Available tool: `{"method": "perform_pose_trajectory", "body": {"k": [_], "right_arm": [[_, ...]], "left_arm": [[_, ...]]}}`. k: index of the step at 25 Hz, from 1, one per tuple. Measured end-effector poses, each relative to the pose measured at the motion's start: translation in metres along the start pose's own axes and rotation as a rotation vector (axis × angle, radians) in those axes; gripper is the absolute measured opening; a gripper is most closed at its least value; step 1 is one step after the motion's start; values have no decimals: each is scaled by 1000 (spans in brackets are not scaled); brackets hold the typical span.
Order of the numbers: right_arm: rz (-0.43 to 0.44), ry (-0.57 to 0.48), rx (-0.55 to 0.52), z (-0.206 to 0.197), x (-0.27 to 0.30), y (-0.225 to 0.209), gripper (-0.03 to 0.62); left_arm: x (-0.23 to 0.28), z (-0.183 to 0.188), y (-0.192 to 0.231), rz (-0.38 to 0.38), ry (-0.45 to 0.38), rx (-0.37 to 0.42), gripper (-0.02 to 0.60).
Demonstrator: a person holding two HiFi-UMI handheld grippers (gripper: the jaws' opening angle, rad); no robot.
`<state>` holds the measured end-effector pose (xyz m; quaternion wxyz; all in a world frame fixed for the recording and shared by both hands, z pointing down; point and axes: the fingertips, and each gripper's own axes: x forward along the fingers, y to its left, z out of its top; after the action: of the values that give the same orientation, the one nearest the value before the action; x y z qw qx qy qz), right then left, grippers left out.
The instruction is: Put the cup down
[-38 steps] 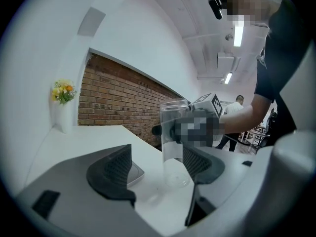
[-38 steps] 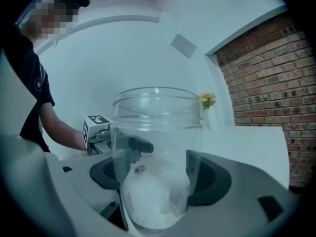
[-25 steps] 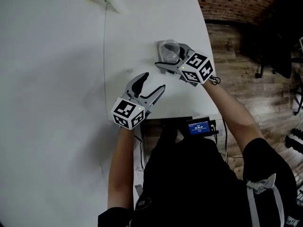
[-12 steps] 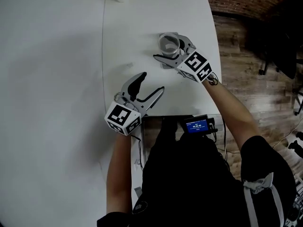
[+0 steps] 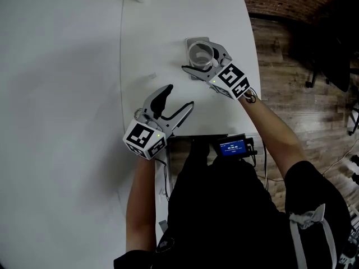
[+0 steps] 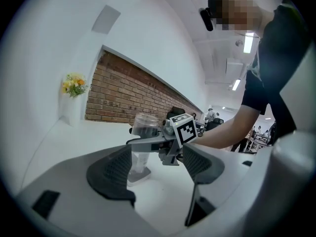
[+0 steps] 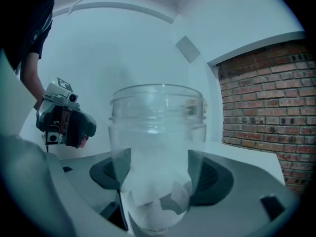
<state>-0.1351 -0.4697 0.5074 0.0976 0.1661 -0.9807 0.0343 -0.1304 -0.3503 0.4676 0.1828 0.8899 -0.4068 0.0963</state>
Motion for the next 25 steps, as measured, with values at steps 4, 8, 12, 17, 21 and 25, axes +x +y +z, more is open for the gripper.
{"method": "perform_pose_trajectory", "body": {"k": [4,8,12,17,21,25], "right_arm": [[1,19,14,0,0,-3,378],[11,38,54,-11,-3,-1,484],[-19,62,102,-23,-19,-10,486],[-84,68,226,-49,-43,-9,485],[-123,57,313,-67,-59,12,485],[-96,57,355,-66,-76,34,483]], "left_arm": [[-1,9,-2,-12,-46,-21,330],[-2,1,-3,-16,-50,-18,330],[-3,1,-1,-11,-57,-27,330],[-15,-16,13,-3,-61,-51,330],[-32,-39,24,-7,-81,-58,330],[-31,-47,24,-21,-98,-54,330]]}}
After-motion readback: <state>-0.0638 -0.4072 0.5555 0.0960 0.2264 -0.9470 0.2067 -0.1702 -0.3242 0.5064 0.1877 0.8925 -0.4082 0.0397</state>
